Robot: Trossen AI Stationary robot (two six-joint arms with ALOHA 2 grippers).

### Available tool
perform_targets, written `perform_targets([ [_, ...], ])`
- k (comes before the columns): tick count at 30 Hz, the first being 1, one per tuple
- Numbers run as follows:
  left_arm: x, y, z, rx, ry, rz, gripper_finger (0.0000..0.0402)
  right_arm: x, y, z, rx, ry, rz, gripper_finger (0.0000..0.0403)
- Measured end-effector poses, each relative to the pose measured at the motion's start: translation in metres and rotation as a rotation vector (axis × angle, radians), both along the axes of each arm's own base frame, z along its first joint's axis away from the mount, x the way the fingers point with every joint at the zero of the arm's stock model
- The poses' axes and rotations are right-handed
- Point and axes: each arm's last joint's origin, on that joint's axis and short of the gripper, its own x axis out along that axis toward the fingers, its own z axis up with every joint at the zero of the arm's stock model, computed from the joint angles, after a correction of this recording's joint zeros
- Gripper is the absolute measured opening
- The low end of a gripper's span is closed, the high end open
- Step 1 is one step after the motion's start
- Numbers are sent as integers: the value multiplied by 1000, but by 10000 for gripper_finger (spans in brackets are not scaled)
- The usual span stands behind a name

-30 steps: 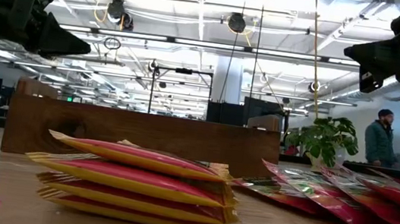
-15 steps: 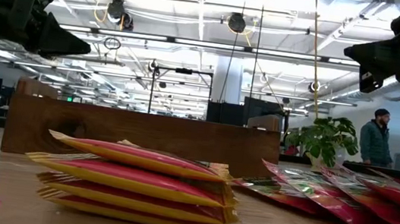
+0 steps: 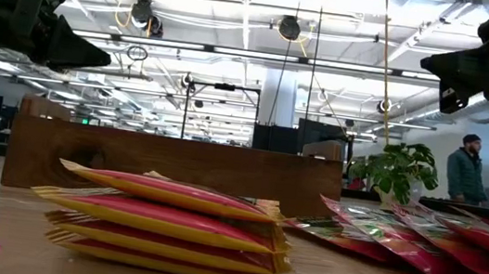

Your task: Pick & Place Tea

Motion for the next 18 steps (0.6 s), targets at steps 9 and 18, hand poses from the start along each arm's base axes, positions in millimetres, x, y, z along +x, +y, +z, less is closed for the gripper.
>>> perform_targets([
  [9, 0, 0, 0, 0, -1, 0, 63, 0, 0, 0, 5, 0, 0, 0],
  [18, 0, 0, 0, 0, 0, 0, 63, 0, 0, 2, 90, -14, 6, 0],
])
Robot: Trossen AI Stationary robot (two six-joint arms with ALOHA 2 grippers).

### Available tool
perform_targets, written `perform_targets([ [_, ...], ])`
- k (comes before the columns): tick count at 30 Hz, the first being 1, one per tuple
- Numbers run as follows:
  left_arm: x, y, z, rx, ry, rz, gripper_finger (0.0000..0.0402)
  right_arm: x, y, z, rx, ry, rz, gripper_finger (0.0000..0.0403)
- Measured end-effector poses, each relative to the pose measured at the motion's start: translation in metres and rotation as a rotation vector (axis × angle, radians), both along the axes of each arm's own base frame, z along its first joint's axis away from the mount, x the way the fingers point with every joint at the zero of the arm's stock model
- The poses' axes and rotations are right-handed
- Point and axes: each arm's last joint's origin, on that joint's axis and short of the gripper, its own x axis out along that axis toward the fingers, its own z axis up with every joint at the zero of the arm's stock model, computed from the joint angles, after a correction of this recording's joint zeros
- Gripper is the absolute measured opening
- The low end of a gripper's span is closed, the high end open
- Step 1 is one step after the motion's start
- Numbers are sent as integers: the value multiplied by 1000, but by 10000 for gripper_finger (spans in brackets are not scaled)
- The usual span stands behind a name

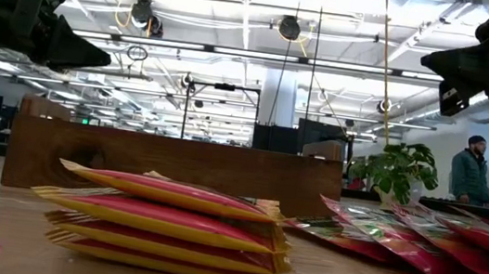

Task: Pick & Place Tea
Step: Put the red tea bag into the right section of the wooden organizer

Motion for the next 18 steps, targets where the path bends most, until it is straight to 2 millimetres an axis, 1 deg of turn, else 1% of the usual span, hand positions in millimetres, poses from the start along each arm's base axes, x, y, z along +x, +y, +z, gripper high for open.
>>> perform_targets([
  [3, 0, 0, 0, -1, 0, 0, 63, 0, 0, 0, 75, 1, 5, 0],
  [5, 0, 0, 0, -1, 0, -1, 63, 0, 0, 0, 87, 1, 5, 0],
  [11, 0, 0, 0, 1, 0, -8, 63, 0, 0, 0, -24, 4, 1, 0],
  [13, 0, 0, 0, 1, -5, -9, 63, 1, 1, -1, -55, 12, 24, 0],
  [15, 0, 0, 3, -2, -32, -9, 63, 1, 4, -5, -79, 63, 124, 0],
  [16, 0, 0, 4, -2, -44, -8, 63, 1, 6, -10, -81, 125, 171, 0],
  [17, 0, 0, 5, -3, -56, -8, 63, 0, 7, -9, -78, 180, 191, 0],
  [18, 0, 0, 7, -6, -72, -9, 63, 0, 8, -4, -71, 207, 209, 0],
])
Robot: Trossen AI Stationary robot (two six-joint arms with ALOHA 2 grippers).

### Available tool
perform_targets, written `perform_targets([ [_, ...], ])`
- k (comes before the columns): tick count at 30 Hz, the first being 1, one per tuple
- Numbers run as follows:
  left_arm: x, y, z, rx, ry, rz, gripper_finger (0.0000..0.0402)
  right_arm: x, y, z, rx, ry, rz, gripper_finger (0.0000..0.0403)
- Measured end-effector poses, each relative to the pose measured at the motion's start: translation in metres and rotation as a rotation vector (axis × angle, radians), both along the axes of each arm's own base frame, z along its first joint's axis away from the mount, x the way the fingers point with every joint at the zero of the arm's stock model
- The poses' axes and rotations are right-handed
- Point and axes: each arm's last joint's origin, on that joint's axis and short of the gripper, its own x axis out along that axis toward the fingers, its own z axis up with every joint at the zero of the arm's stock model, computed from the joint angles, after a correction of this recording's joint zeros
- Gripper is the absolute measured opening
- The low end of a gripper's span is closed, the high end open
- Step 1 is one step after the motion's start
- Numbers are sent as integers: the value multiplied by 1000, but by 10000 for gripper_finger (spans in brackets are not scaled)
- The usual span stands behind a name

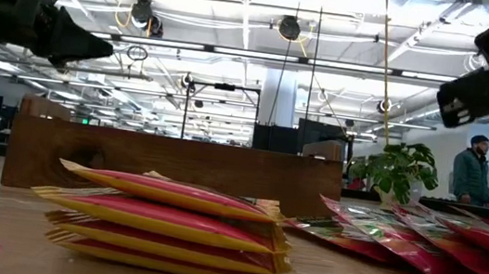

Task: Pick & Place Tea
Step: Put the red tea bag into the right section of the wooden organizer

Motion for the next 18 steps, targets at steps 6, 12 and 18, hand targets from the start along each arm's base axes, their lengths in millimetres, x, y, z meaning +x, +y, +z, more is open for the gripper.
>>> perform_targets([
  [6, 0, 0, 3, -55, -52, 1, 63, 6, 15, 21, -45, 317, -38, 0],
  [12, 0, 0, -2, 28, 27, 3, 63, 31, 53, 42, -97, 565, -20, 0],
  [18, 0, 1, -3, -10, 31, 22, 63, 54, 98, 33, -96, 658, 39, 4],
])
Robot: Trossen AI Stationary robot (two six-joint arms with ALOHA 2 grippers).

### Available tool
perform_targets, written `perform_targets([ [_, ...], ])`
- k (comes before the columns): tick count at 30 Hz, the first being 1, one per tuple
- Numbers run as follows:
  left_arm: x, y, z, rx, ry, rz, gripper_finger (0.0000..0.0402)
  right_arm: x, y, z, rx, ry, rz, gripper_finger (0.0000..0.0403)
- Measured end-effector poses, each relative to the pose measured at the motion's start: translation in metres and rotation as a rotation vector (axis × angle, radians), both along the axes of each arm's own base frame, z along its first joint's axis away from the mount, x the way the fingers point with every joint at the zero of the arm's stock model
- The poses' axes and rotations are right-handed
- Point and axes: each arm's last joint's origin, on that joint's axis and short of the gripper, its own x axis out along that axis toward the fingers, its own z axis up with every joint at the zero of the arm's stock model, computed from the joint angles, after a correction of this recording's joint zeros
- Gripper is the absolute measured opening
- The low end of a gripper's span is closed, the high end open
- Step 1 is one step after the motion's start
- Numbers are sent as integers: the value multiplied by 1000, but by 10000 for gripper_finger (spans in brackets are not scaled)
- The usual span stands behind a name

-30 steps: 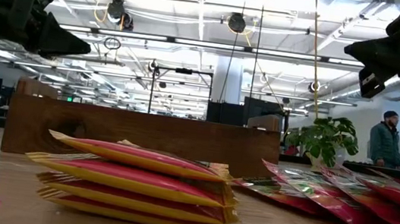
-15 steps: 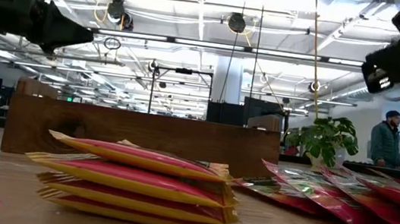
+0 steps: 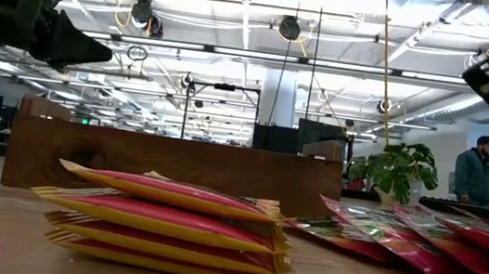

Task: Pick & Place Tea
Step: Put the red tea bag into the right section of the wooden organizer

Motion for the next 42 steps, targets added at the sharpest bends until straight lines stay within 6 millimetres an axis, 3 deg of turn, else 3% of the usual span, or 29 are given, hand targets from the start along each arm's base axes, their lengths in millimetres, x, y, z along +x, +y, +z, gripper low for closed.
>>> perform_targets([
  [7, -2, 4, 1, 4, -14, 155, 63, 17, 35, -28, 15, 15, 152, 72],
  [16, -3, 6, 2, 26, -11, 230, 63, 37, 56, -44, 3, -98, 344, 141],
  [24, -3, 6, 2, 22, -17, 241, 63, 43, 60, -65, -149, -107, 408, 146],
  [34, -3, 6, 3, 18, -30, 241, 63, 38, 73, -70, -151, -132, 465, 141],
  [42, -3, 6, 3, -17, -45, 233, 63, 31, 79, -70, -59, -86, 406, 124],
])
